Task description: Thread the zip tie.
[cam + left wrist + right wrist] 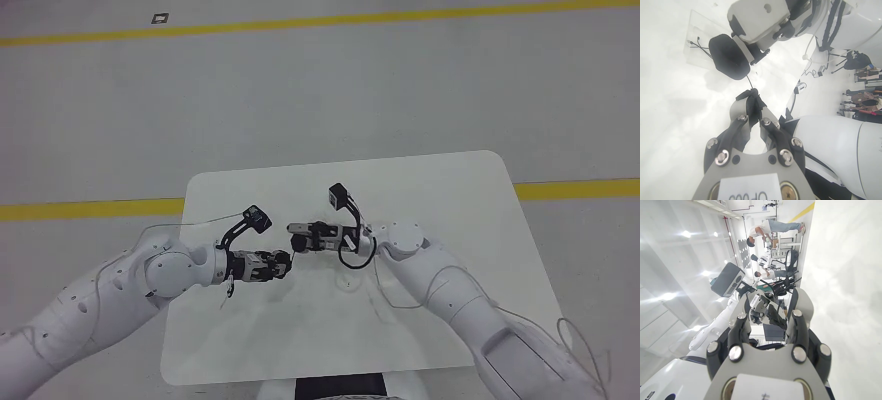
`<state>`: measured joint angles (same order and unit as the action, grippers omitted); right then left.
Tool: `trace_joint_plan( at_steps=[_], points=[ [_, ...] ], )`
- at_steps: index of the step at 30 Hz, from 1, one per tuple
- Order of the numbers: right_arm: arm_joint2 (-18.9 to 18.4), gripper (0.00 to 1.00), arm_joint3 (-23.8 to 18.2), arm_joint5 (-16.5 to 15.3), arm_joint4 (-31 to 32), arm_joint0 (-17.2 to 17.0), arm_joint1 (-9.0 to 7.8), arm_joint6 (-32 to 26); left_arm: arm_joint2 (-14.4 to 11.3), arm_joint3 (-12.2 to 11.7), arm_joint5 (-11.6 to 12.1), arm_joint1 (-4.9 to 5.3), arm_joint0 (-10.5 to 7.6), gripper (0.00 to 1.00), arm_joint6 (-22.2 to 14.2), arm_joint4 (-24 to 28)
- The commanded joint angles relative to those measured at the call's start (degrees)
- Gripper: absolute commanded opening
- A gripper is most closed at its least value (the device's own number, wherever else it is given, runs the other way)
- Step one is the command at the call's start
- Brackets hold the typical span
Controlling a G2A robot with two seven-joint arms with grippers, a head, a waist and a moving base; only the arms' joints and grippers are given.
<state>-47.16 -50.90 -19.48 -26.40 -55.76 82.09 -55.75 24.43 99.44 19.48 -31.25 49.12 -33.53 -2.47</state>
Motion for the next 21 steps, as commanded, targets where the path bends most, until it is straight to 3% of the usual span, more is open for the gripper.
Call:
trace_joint_plan(
  at_steps=[1,21],
  points=[
    [-0.3,0.44,0.5,0.0,0.0,0.1,0.3,-0.3,0.0,0.0,0.0,0.0,0.0,0.0,0.0,0.0],
    [-4.7,0.23,3.2,0.0,3.0,-0.3,2.21,-4.0,0.0,0.0,0.0,0.0,0.0,0.0,0.0,0.0]
  ],
)
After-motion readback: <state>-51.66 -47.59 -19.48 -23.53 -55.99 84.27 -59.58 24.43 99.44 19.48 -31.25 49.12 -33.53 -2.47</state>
